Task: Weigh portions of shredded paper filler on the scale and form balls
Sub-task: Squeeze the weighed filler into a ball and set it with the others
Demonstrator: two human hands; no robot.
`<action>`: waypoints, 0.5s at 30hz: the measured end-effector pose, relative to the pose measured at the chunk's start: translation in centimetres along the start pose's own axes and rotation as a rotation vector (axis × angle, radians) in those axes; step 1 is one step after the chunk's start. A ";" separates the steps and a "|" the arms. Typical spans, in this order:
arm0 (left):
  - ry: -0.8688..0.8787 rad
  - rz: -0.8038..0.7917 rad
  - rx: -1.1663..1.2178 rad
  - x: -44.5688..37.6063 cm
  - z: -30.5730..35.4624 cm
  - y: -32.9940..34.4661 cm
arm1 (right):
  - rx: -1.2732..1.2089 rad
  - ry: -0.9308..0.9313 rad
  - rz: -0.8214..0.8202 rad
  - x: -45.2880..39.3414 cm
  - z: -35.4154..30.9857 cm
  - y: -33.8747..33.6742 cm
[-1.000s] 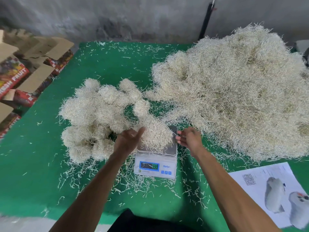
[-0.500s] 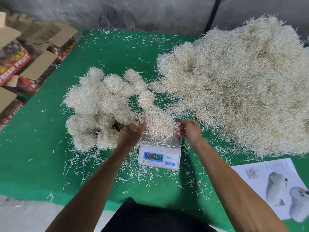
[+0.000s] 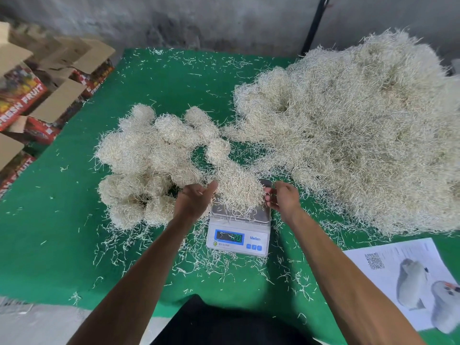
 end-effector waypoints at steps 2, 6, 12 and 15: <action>-0.042 0.026 0.017 -0.2 -0.5 -0.2 | 0.002 0.000 0.000 -0.1 0.1 0.0; -0.061 0.140 0.121 -0.6 -0.2 -0.7 | 0.150 -0.081 0.016 -0.6 0.2 -0.4; 0.035 -0.122 0.078 -3.5 3.9 3.8 | 0.752 -0.387 -0.091 0.8 -1.5 3.5; 0.219 -0.378 -0.239 -3.4 5.7 8.0 | 0.881 -0.415 -0.150 1.3 -1.1 4.9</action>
Point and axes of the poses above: each hand's wrist, its own x-axis away from the middle knuckle, its own y-axis out of the palm, z = x × y, the point moved 10 cm from there along -x, towards the middle knuckle, and after that the axes turned 6 degrees about x, right-handed, at the moved point
